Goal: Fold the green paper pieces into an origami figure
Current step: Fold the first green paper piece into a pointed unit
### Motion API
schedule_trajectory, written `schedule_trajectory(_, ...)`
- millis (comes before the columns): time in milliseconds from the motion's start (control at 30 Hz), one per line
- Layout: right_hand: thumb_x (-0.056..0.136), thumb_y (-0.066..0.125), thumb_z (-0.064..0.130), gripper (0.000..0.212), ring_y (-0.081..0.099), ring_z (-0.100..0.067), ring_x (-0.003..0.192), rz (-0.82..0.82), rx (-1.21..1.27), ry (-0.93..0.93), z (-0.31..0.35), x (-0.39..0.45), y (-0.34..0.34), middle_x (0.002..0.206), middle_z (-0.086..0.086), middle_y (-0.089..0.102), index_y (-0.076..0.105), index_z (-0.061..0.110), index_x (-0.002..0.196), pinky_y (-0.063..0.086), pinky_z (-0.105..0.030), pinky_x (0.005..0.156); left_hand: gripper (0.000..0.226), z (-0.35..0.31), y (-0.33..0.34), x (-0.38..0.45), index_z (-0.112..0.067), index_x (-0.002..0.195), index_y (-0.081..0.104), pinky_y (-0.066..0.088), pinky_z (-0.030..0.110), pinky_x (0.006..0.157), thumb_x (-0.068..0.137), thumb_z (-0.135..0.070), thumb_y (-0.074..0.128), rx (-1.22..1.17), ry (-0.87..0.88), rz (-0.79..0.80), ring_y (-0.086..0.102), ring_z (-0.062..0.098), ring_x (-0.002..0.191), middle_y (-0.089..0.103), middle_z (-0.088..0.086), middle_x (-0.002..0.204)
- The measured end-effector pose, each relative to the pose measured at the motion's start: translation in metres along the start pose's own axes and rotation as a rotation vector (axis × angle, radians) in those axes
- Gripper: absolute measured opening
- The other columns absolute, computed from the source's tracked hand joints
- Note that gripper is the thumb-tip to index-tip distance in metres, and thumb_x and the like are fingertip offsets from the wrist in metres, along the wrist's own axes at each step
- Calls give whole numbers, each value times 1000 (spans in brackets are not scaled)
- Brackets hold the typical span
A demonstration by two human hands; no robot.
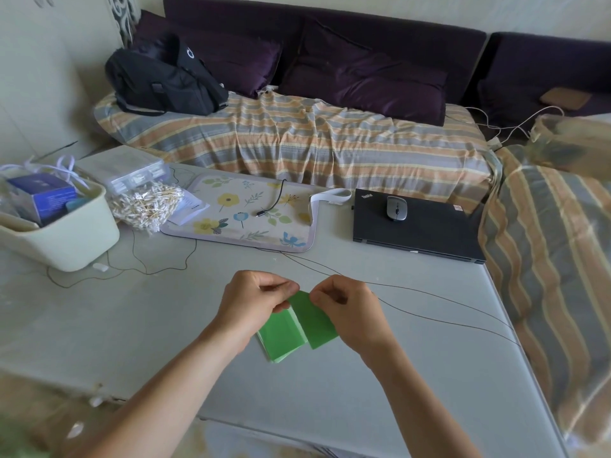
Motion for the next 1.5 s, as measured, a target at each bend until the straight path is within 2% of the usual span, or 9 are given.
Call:
schedule_trajectory(267, 85, 75, 20, 4, 66, -14, 77, 11, 150, 125, -8, 2, -4, 85, 0, 75, 72, 23, 85, 49, -26, 68, 5, 6, -5, 2, -11, 86, 79, 53, 21, 66, 89, -14, 76, 35, -63, 30, 65, 13, 61, 72, 3, 69)
schedule_trajectory(400, 83, 81, 22, 27, 71, -24, 83, -100, 234, 177, -12, 1, -7, 92, -4, 74, 63, 28, 102, 53, -31, 64, 14, 12, 3, -5, -7, 77, 75, 51, 20, 60, 91, -9, 72, 163, -146, 209, 60, 11, 57, 70, 6, 67)
schedule_trajectory(533, 85, 80, 16, 39, 75, -19, 81, -71, 475, 257, -12, -2, -1, 95, -6, 77, 55, 18, 115, 59, -28, 72, 12, 11, 8, -7, -5, 82, 74, 52, 20, 60, 93, -8, 69, 63, -154, 142, 63, 14, 61, 72, 6, 70)
schedule_trajectory(633, 89, 74, 6, 27, 75, -23, 75, 48, 541, 266, -11, -4, 6, 93, -13, 78, 60, 5, 112, 62, -35, 80, 11, 9, 10, -7, -2, 89, 75, 54, 22, 61, 94, -10, 69, -8, -198, 98, 66, 16, 65, 73, 7, 74)
schedule_trajectory(800, 89, 69, -1, 11, 66, -17, 63, 147, 387, 176, -5, -5, 7, 76, -10, 73, 68, 2, 99, 56, -33, 72, 12, 5, 12, -7, -14, 94, 77, 58, 34, 80, 91, -23, 70, -9, -219, 113, 70, 17, 76, 78, 8, 91)
schedule_trajectory(967, 86, 72, 1, 17, 67, -16, 66, 287, 248, 121, -1, -6, 14, 76, -7, 73, 68, 5, 102, 54, -32, 69, 7, -3, 8, -5, -12, 87, 76, 55, 30, 75, 91, -17, 73, -121, -148, 32, 61, 13, 63, 71, -2, 72)
schedule_trajectory(1133, 85, 76, 2, 26, 62, -16, 60, 172, 334, 165, -4, -3, 9, 72, -8, 72, 60, 4, 106, 50, -25, 62, 11, -4, 6, -5, -11, 81, 67, 56, 29, 66, 91, -8, 65, -191, -210, 22, 61, 17, 62, 68, 6, 71)
schedule_trajectory(1233, 89, 72, 3, 15, 61, -13, 58, 99, 393, 170, -5, -1, 4, 72, -6, 71, 63, 2, 101, 49, -21, 60, 10, -3, 5, -5, -9, 83, 65, 56, 26, 59, 93, -5, 63, -248, -234, 17, 68, 18, 61, 70, 10, 75)
schedule_trajectory(1500, 94, 64, 0, 8, 63, -21, 67, 120, 489, 104, 2, -3, 5, 83, -19, 73, 66, 3, 101, 57, -30, 68, 12, -5, 6, -7, -9, 84, 64, 57, 30, 63, 95, -7, 61, -354, -264, 25, 70, 17, 60, 73, 7, 70)
Point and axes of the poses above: each hand's wrist, its own x-axis towards the middle knuckle, its own y-axis out of the palm, z = x × y, the point moved 5 cm from there along x, towards the middle knuckle
